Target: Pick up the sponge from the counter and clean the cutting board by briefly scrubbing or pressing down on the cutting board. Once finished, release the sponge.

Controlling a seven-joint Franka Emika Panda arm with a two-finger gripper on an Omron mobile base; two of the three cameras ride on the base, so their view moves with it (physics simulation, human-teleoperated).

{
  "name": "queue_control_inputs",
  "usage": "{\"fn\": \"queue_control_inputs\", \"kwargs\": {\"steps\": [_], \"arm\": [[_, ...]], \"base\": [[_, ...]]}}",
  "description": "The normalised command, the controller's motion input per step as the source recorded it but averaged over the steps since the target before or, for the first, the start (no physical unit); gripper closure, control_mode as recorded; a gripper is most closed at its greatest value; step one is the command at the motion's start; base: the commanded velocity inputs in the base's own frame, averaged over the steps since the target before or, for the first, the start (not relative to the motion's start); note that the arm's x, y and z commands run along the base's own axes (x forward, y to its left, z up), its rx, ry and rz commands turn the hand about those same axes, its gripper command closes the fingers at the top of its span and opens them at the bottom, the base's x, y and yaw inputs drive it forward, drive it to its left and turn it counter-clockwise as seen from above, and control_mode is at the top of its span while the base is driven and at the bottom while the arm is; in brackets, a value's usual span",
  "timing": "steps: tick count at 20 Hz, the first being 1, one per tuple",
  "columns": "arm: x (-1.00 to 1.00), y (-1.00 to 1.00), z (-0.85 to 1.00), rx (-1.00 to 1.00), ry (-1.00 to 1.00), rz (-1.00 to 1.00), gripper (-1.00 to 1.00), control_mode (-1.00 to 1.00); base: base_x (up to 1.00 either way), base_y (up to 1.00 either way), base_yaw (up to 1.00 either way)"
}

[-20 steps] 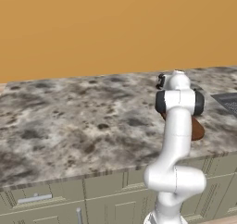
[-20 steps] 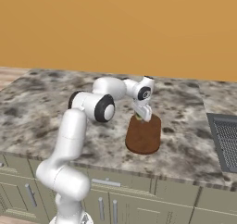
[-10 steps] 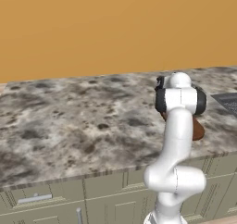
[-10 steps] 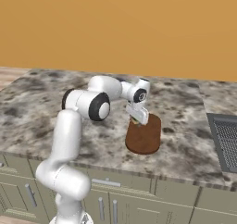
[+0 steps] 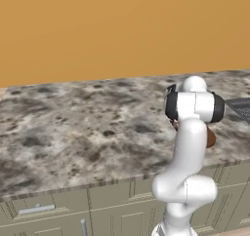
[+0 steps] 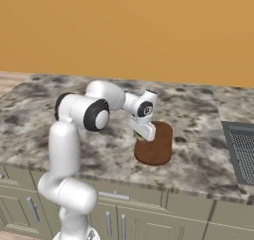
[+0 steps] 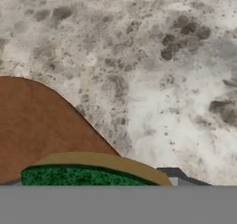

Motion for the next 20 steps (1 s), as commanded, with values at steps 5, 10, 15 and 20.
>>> {"fn": "queue_control_inputs", "kwargs": {"steps": [5, 10, 15, 20], "arm": [[-0.74, 0.31, -0.18, 0.05, 0.03, 0.04, 1.00, -1.00], [-0.77, 0.31, -0.18, 0.05, 0.03, 0.04, 1.00, -1.00], [-0.93, 0.16, -0.18, 0.03, 0.01, 0.01, 1.00, -1.00], [-1.00, 0.00, -0.18, 0.02, 0.00, -0.02, 1.00, -1.00]], "base": [[0.00, 0.00, 0.00], [0.00, 0.00, 0.00], [0.00, 0.00, 0.00], [0.00, 0.00, 0.00]]}}
